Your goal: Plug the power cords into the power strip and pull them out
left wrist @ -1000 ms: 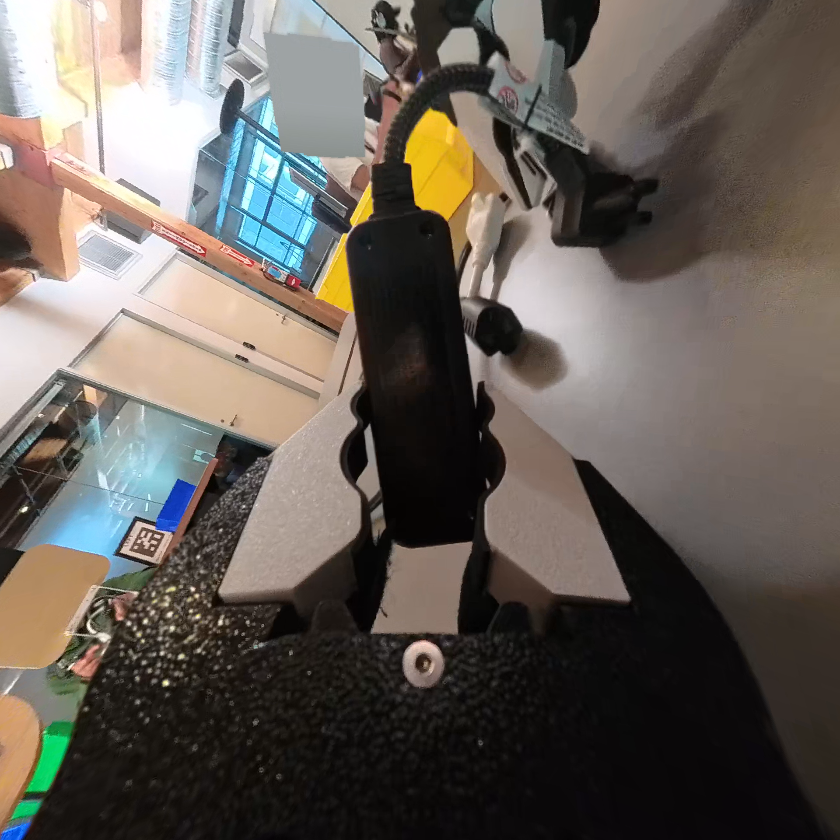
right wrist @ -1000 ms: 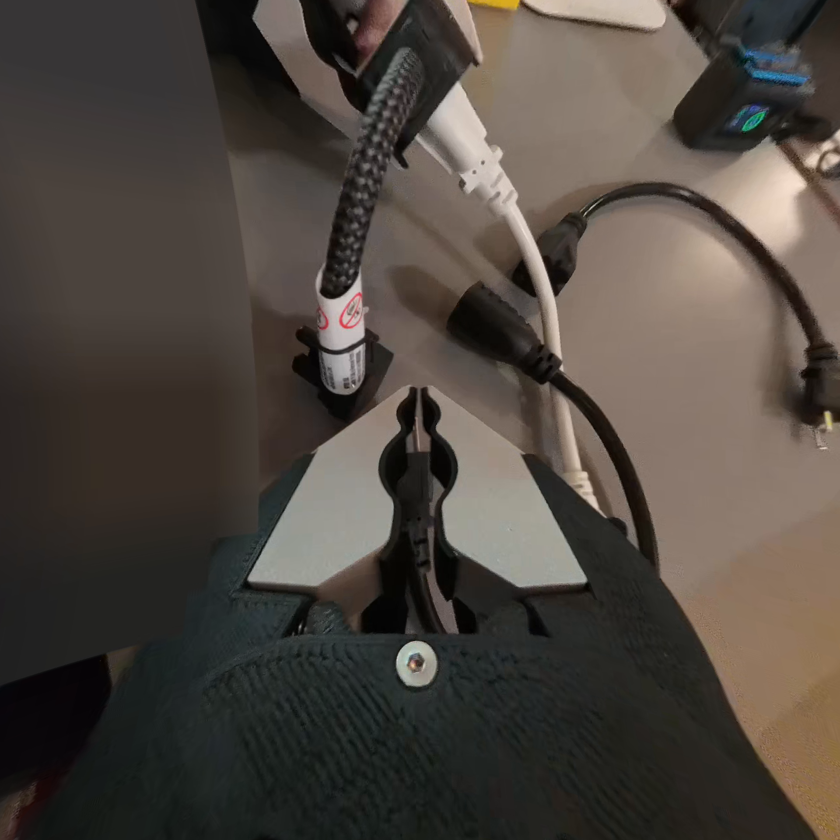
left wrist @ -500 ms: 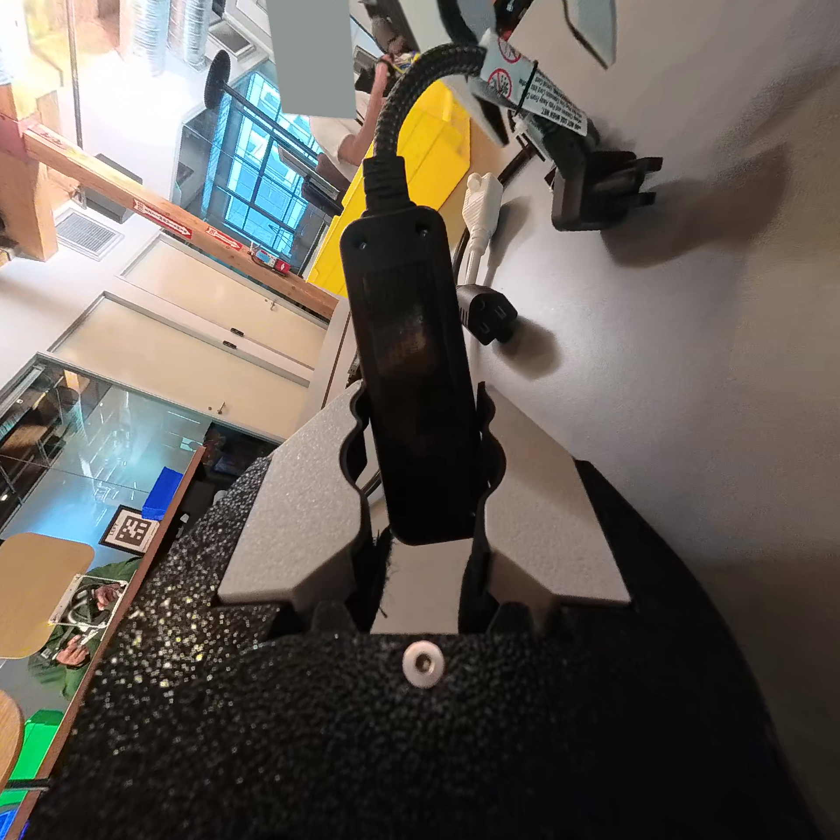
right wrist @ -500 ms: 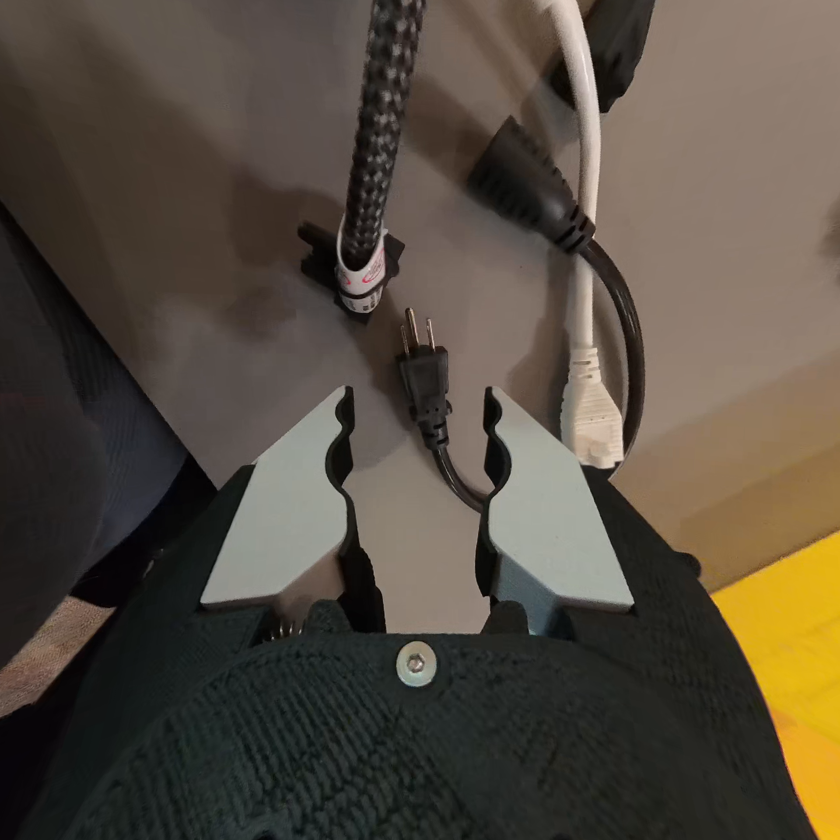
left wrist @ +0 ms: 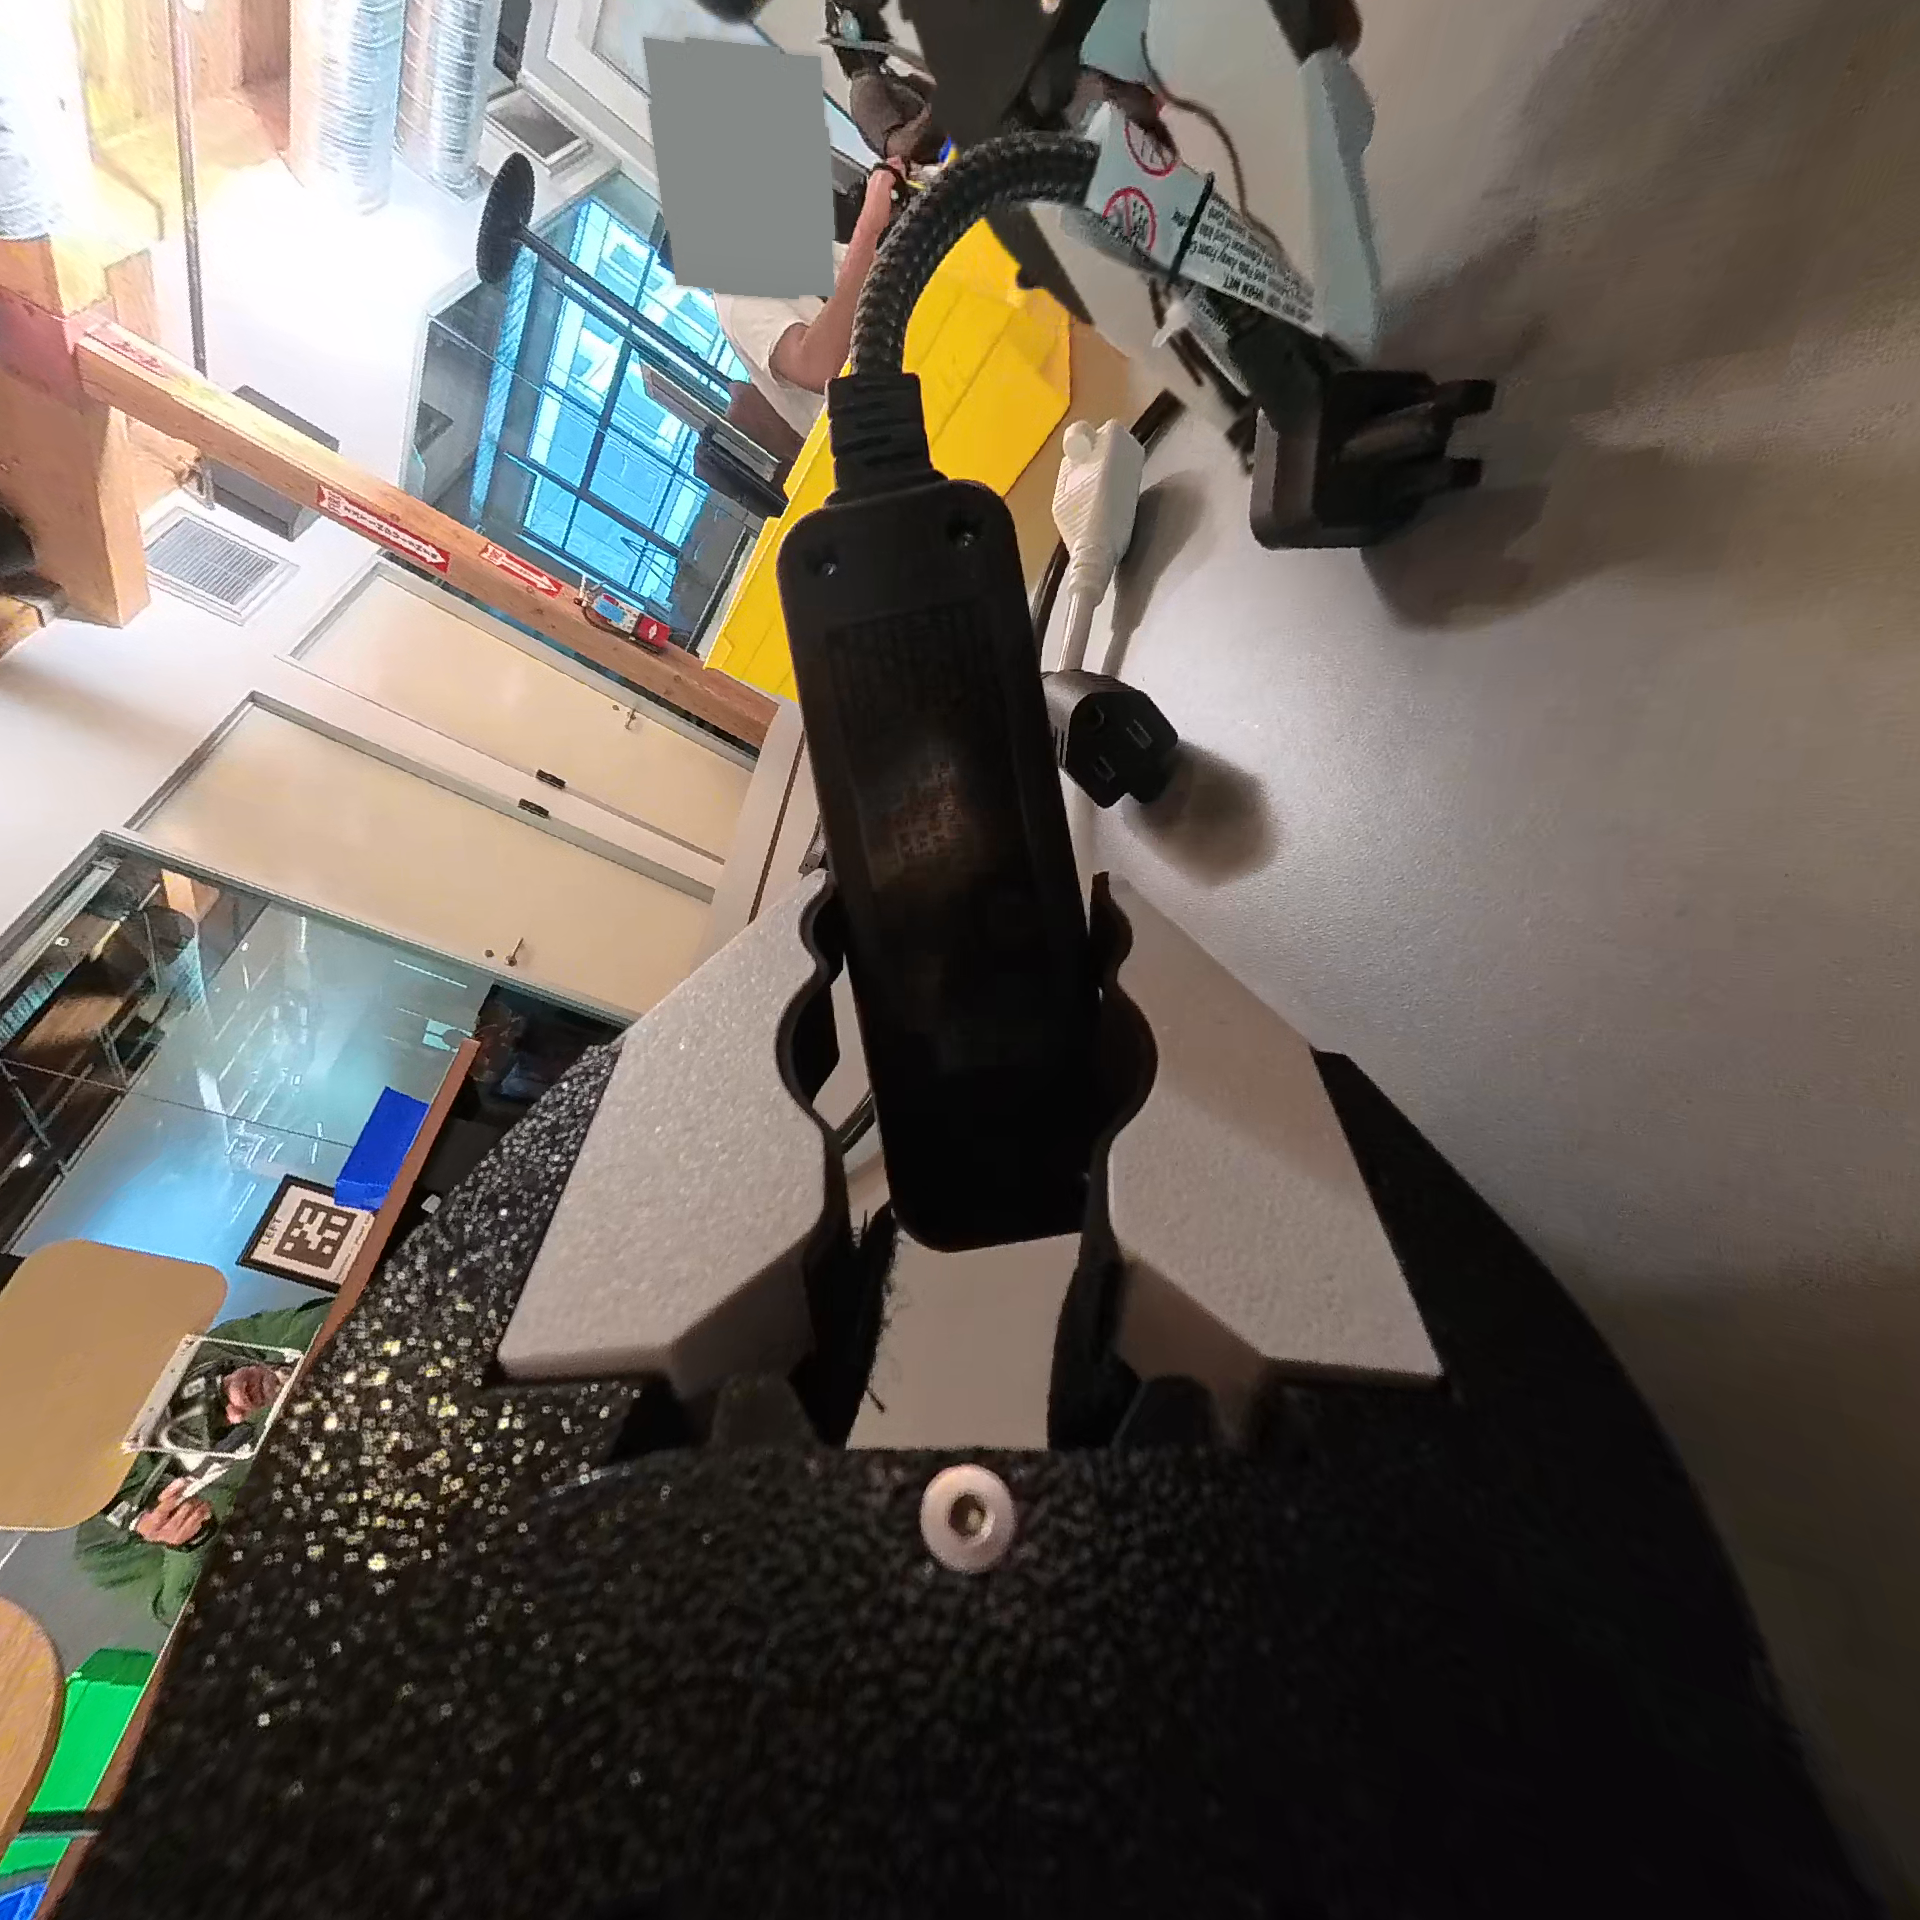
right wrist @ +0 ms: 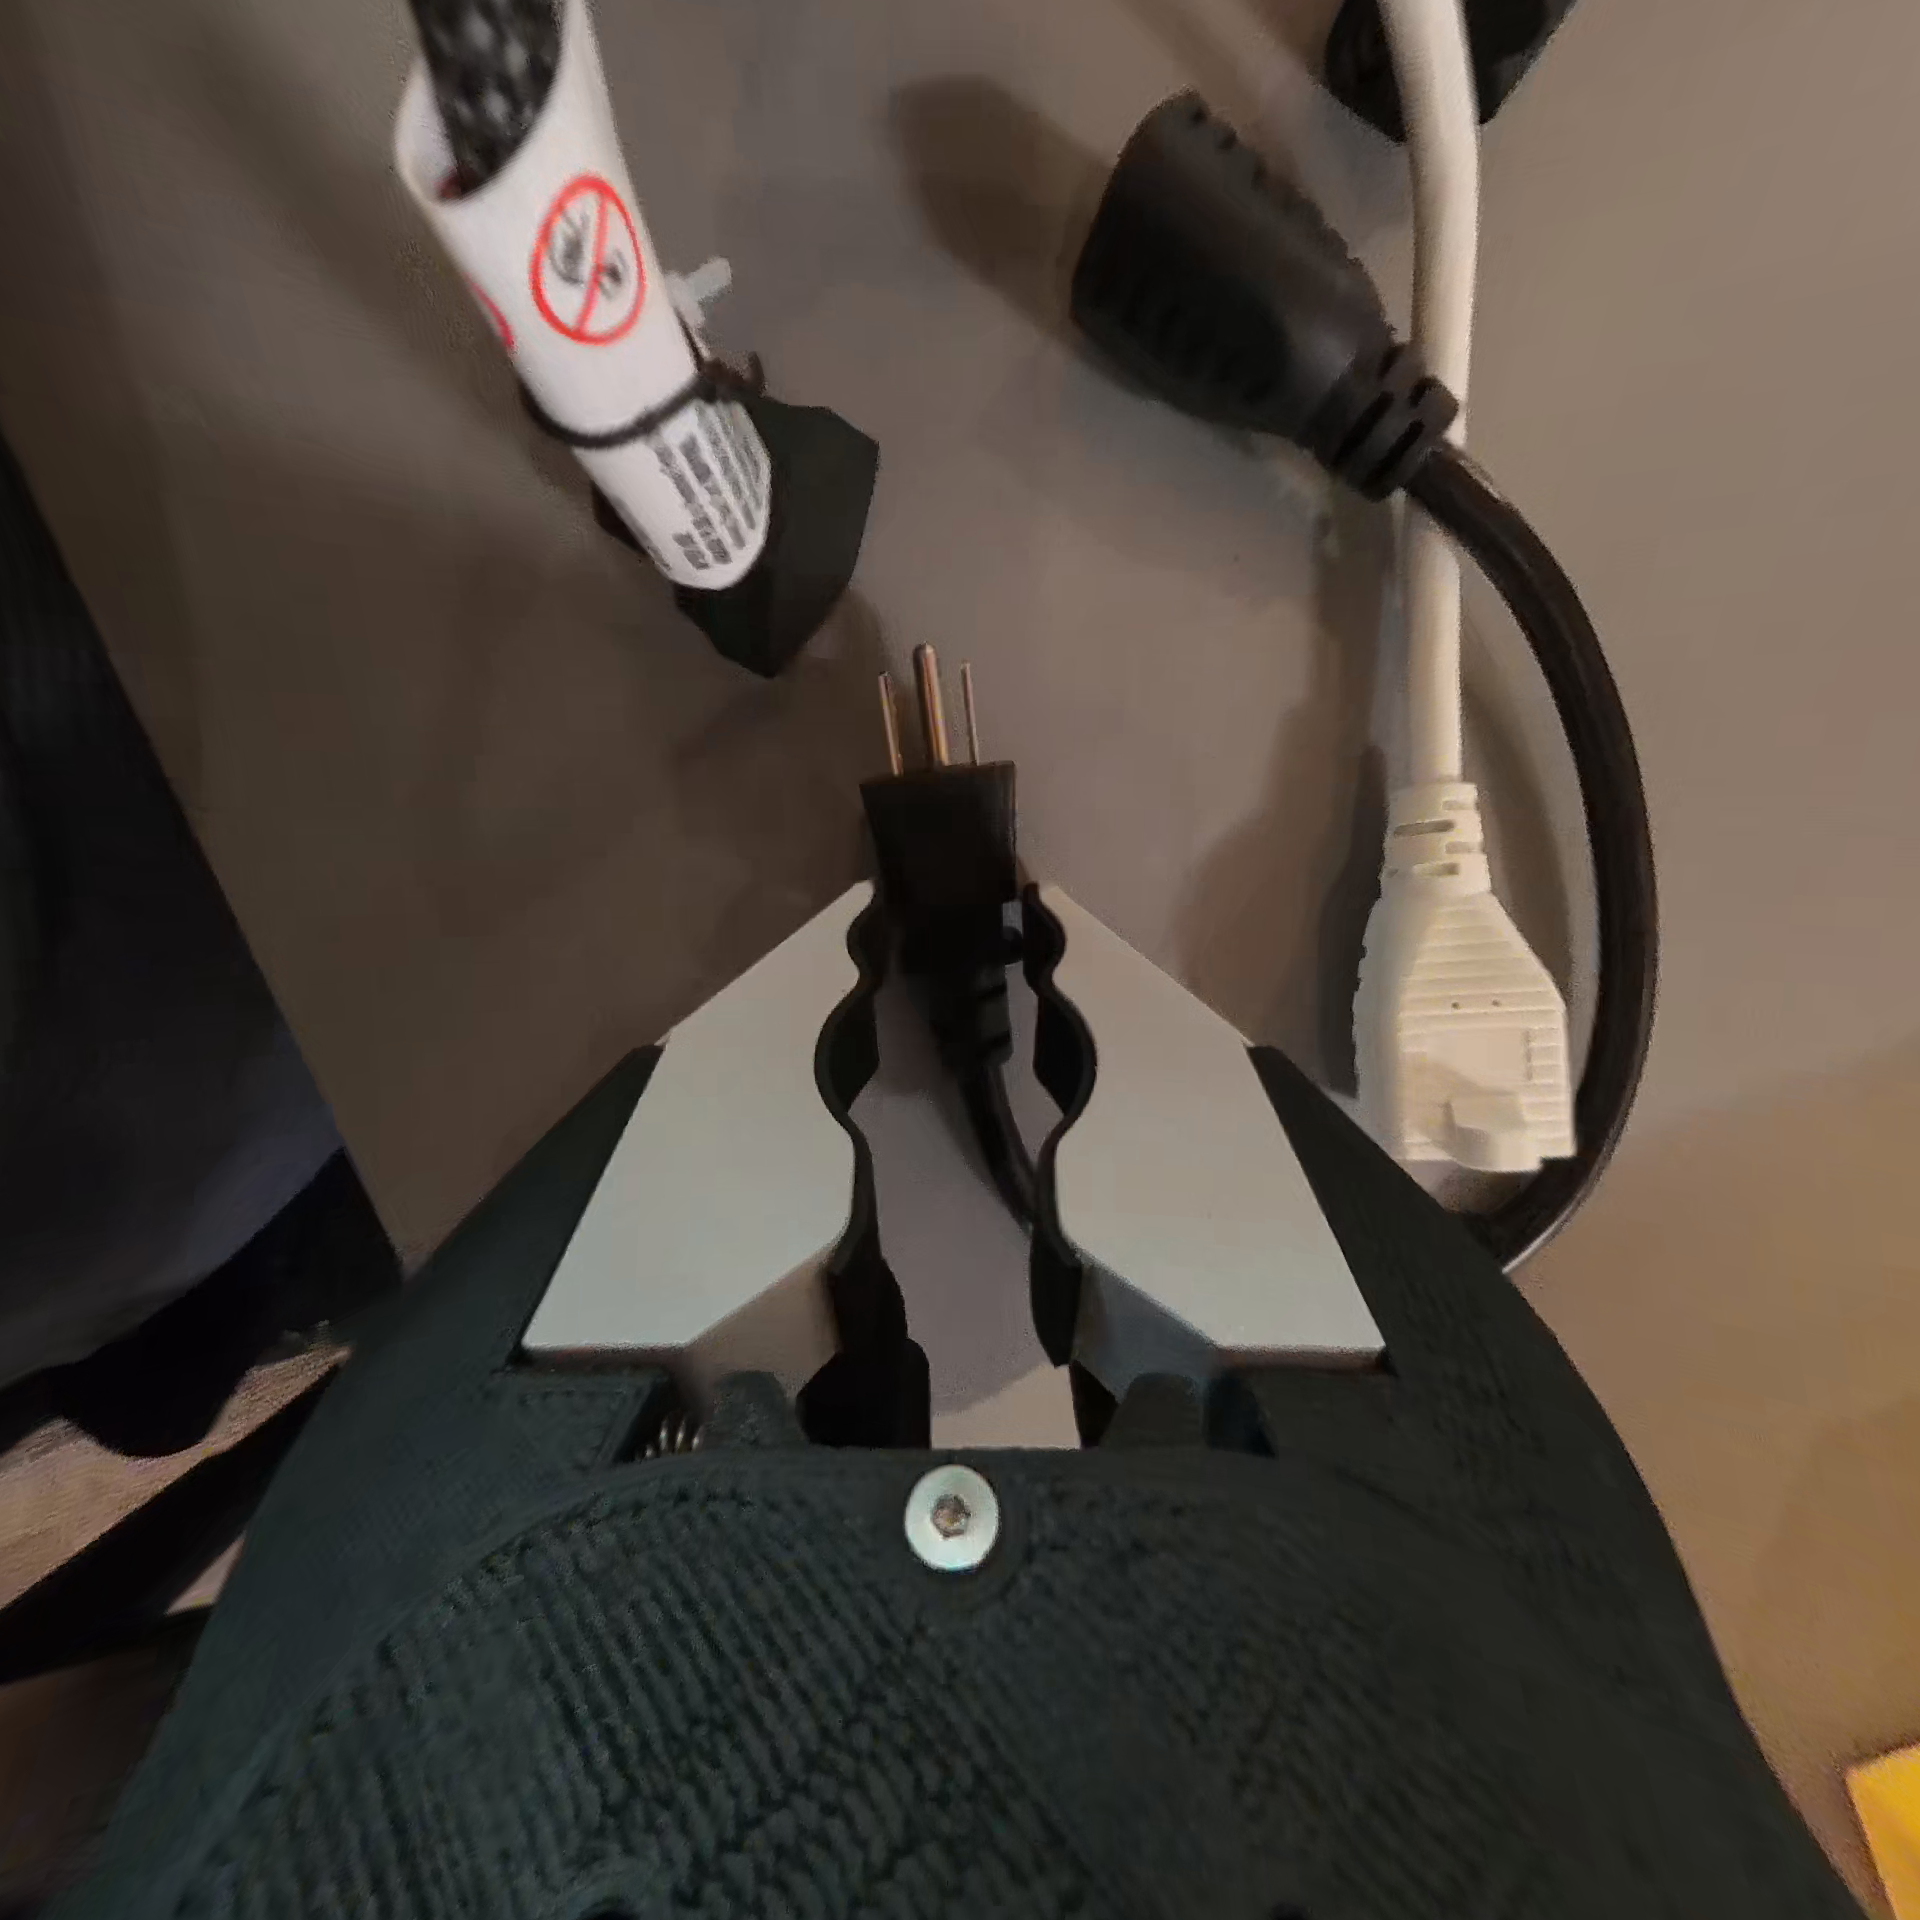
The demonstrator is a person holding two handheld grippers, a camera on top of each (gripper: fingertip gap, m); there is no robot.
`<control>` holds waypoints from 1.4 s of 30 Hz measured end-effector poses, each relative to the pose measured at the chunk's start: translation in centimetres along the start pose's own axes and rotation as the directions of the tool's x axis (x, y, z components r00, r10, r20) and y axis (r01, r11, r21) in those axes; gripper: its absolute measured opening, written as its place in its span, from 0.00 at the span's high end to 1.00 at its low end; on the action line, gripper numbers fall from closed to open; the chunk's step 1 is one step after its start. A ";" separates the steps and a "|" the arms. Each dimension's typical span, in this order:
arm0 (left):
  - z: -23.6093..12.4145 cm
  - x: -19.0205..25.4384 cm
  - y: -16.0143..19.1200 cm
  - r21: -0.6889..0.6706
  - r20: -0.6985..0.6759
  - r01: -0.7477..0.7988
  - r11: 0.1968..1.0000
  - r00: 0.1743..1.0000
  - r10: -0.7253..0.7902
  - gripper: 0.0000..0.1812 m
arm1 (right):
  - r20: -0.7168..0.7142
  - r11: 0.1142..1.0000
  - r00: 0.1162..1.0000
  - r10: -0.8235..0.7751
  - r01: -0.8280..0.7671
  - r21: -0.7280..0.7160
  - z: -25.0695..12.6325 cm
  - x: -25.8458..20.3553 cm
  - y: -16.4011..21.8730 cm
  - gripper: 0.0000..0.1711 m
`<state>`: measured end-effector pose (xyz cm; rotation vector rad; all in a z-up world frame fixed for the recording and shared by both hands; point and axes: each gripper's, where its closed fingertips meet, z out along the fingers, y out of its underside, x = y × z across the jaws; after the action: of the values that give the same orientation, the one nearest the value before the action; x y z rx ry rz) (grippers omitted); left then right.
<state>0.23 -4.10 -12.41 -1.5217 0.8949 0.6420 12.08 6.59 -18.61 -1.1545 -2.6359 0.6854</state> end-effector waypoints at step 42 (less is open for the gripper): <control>-2.0 -2.9 -6.7 -0.219 0.339 -0.778 0.589 0.505 0.794 0.74 | 0.166 0.963 0.956 -0.244 0.217 0.162 -12.8 7.3 -17.0 0.88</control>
<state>4.02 -5.48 -6.00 -0.8580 1.2423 1.6006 0.48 6.27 0.64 -0.7609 -2.7572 0.9553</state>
